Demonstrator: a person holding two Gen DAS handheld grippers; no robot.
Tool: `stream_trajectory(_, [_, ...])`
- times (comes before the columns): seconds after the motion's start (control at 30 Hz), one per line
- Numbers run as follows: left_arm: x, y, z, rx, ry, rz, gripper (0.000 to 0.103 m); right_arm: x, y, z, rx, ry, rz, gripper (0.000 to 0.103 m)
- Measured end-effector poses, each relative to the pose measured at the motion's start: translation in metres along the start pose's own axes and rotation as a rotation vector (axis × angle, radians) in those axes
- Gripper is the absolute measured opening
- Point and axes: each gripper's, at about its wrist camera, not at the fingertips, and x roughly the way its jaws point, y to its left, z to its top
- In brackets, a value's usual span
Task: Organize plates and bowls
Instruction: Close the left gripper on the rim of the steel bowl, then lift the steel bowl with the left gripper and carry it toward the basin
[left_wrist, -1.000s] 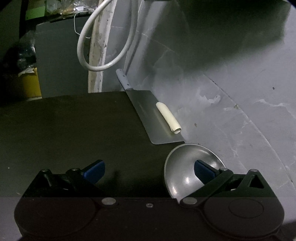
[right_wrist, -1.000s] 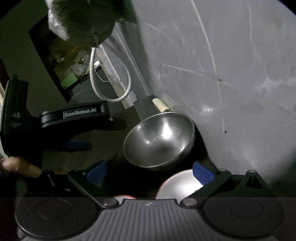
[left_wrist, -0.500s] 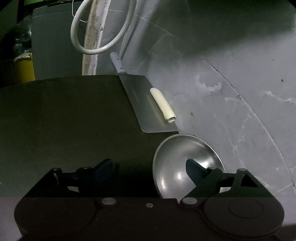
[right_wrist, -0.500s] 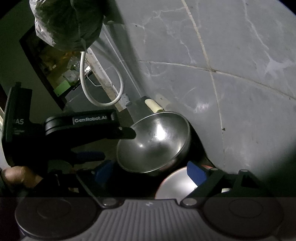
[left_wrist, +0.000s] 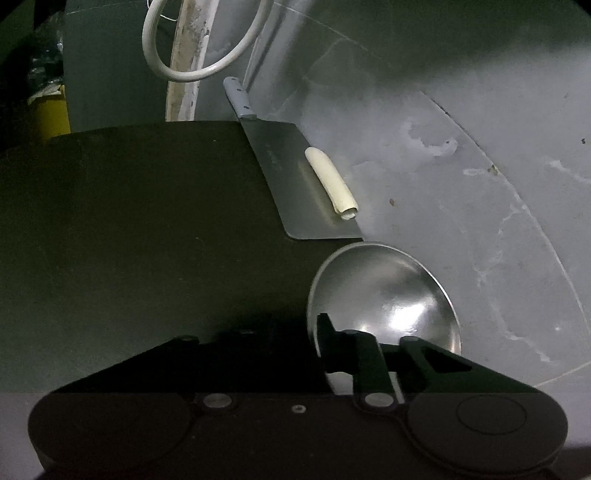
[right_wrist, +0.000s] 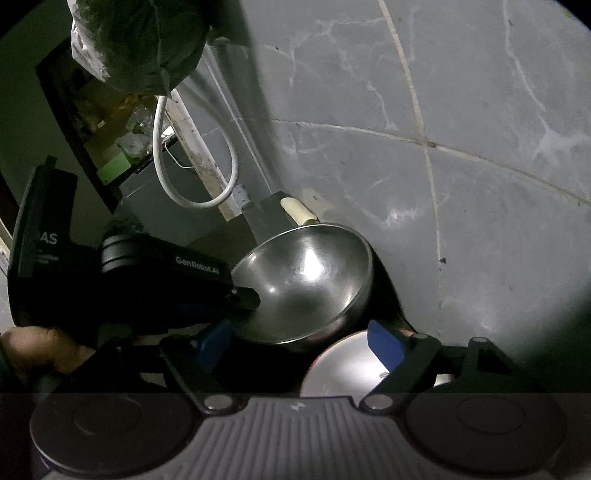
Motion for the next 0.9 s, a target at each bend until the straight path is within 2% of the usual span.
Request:
stream_trajectory(0.13, [-0.002,-0.002,-0.002,0.022,0.005,0.026,0.016,0.000,-0.001,0.001,-0.002,0.002,-0.001,0.085])
stream_trajectory(0.5, [-0.021,0.030,-0.012,-0.014,-0.007,0.054,0.016,0.010,0.007,0.006,-0.050,0.027,0.021,0.085])
stream_trajectory(0.63, [-0.025,0.039,-0.018,-0.027,-0.017,0.061,0.016,0.016,0.014,0.008,-0.101,0.040,0.029,0.078])
stream_trajectory(0.77, [-0.027,0.044,-0.024,-0.031,-0.017,0.069,0.016,0.021,0.018,0.009,-0.141,0.063,0.043,0.066])
stream_trajectory(0.9, [-0.030,0.042,-0.027,-0.014,-0.027,0.078,0.016,0.023,0.021,0.011,-0.176,0.086,0.065,0.061])
